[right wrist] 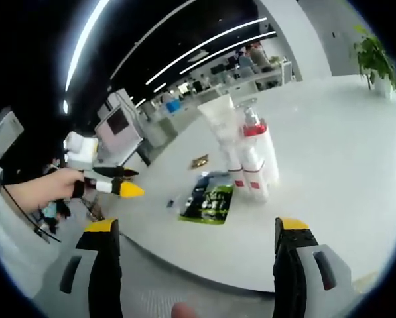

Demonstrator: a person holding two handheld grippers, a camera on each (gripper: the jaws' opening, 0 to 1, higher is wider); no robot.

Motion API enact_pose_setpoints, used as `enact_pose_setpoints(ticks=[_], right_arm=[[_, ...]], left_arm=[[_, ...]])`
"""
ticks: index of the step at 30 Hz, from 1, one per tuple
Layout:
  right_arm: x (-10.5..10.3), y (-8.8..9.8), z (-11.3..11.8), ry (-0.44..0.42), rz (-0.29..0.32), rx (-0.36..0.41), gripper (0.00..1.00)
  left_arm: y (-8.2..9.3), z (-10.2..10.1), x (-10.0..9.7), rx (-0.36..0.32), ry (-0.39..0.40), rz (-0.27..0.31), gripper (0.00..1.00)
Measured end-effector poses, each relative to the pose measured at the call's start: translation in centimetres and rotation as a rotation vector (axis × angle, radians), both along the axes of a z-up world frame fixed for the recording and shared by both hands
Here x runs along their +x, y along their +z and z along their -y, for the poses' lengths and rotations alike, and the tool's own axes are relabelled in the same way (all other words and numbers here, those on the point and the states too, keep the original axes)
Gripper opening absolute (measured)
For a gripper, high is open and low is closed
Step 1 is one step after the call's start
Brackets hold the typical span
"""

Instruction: Arrange the skincare products in the storage area until every visible bottle or jar stands upright without overlapping.

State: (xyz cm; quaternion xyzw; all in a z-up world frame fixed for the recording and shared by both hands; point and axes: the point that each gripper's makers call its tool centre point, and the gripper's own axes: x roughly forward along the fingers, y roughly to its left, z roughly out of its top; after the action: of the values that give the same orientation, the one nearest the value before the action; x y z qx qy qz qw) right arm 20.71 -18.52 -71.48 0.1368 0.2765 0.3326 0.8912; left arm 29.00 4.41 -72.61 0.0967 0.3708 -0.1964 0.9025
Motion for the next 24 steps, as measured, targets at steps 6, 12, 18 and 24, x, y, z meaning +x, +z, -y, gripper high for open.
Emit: enact_pose_setpoints(ticks=[6, 12, 18, 24], right_arm=[[0.0, -0.1, 0.0, -0.004, -0.01, 0.005, 0.96], [0.0, -0.2, 0.0, 0.002, -0.016, -0.004, 0.95], [0.1, -0.2, 0.1, -0.007, -0.028, 0.014, 0.93], [0.1, -0.8, 0.0, 0.001, -0.045, -0.034, 0.94]], left_arm=[[0.5, 1.3, 2.6, 0.005, -0.036, 0.005, 0.73], [-0.2, 2.1, 3.3, 0.006, -0.067, -0.01, 0.73], [-0.7, 1.9, 4.9, -0.012, -0.077, -0.02, 0.73], [-1.4, 1.5, 7.2, -0.002, -0.053, -0.023, 0.73]])
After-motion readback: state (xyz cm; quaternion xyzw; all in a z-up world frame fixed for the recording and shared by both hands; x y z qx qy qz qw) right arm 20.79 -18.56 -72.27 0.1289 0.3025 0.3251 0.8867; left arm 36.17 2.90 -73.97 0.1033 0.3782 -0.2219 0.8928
